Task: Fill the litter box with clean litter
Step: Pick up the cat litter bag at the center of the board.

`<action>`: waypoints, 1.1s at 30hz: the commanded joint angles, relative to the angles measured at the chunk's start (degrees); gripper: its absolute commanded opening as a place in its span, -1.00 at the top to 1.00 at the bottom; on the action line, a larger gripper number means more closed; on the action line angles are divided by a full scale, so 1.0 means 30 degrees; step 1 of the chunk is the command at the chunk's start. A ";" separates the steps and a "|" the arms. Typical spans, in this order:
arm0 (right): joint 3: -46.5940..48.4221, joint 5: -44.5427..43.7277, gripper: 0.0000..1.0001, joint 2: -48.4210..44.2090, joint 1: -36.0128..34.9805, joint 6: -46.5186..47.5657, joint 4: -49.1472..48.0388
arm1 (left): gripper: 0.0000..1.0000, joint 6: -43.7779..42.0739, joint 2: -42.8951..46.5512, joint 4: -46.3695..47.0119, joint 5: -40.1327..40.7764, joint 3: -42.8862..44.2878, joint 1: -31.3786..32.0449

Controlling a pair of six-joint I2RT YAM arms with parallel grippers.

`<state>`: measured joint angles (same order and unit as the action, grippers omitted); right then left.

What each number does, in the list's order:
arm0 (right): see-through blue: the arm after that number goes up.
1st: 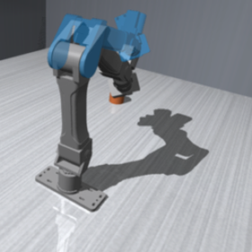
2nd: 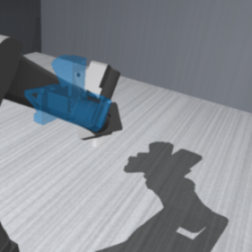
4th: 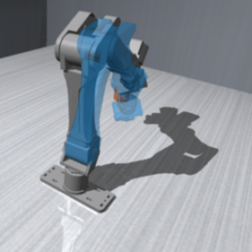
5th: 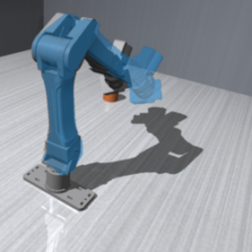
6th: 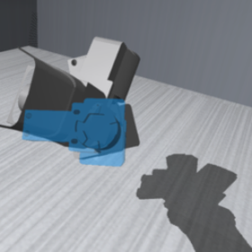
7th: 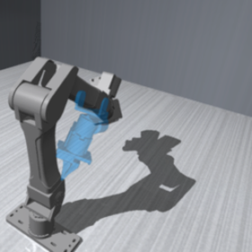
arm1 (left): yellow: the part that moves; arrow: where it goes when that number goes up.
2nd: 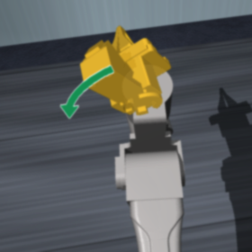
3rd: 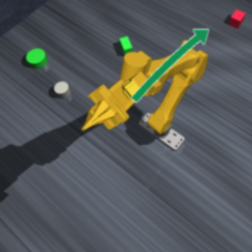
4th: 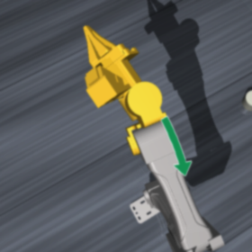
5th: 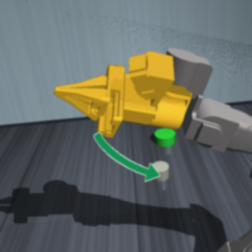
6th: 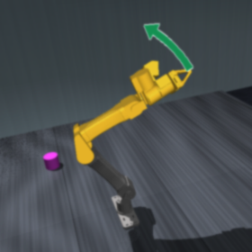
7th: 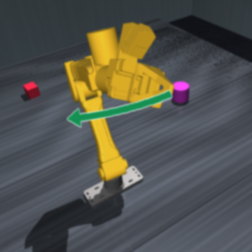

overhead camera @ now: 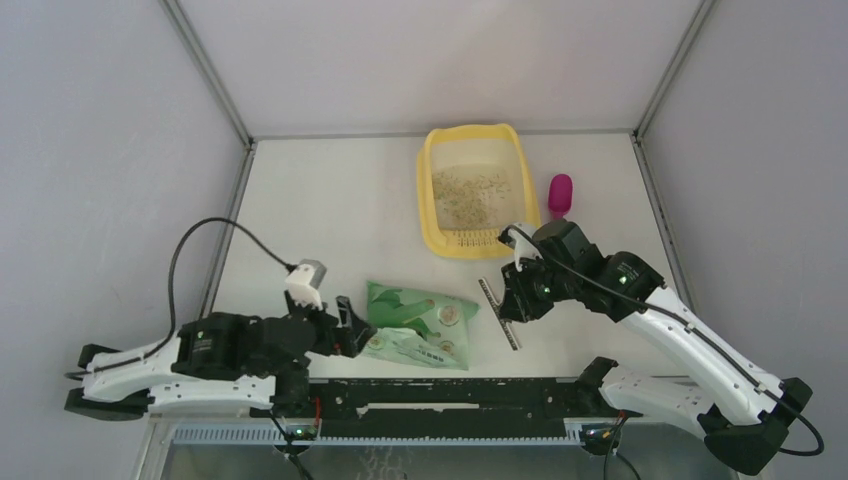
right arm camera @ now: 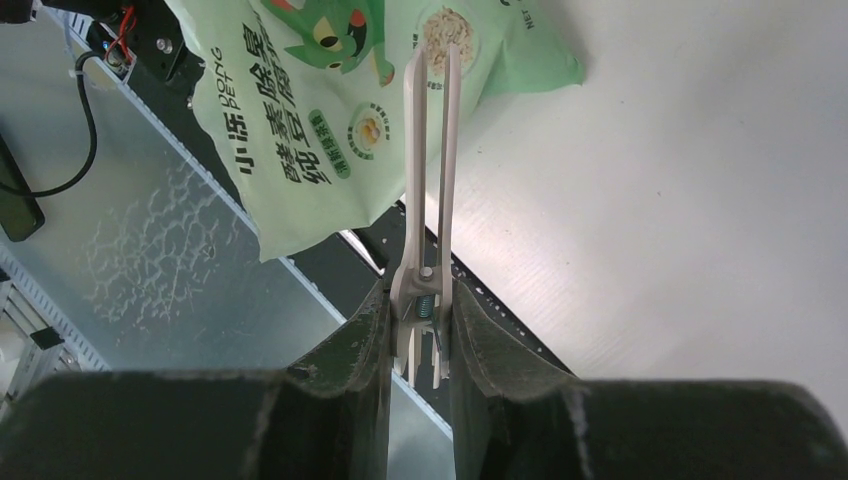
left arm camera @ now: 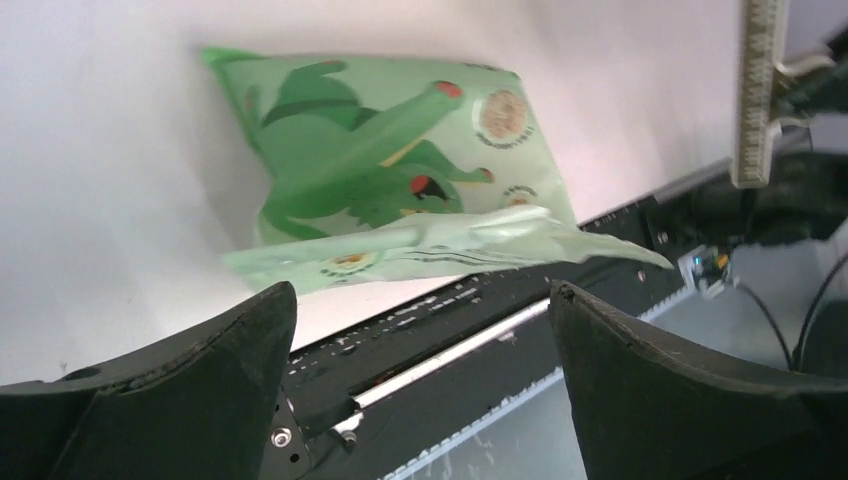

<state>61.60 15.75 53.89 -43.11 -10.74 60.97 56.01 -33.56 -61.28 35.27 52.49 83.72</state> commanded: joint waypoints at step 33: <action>0.0237 0.0897 1.00 0.0249 -0.0057 0.0462 -0.1480 | -0.94 -1.2836 -0.7027 0.6954 -1.0351 -0.2171 -0.4805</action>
<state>61.60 18.15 54.92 -43.92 -10.50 58.81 22.79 -50.76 -43.99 12.08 42.46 70.89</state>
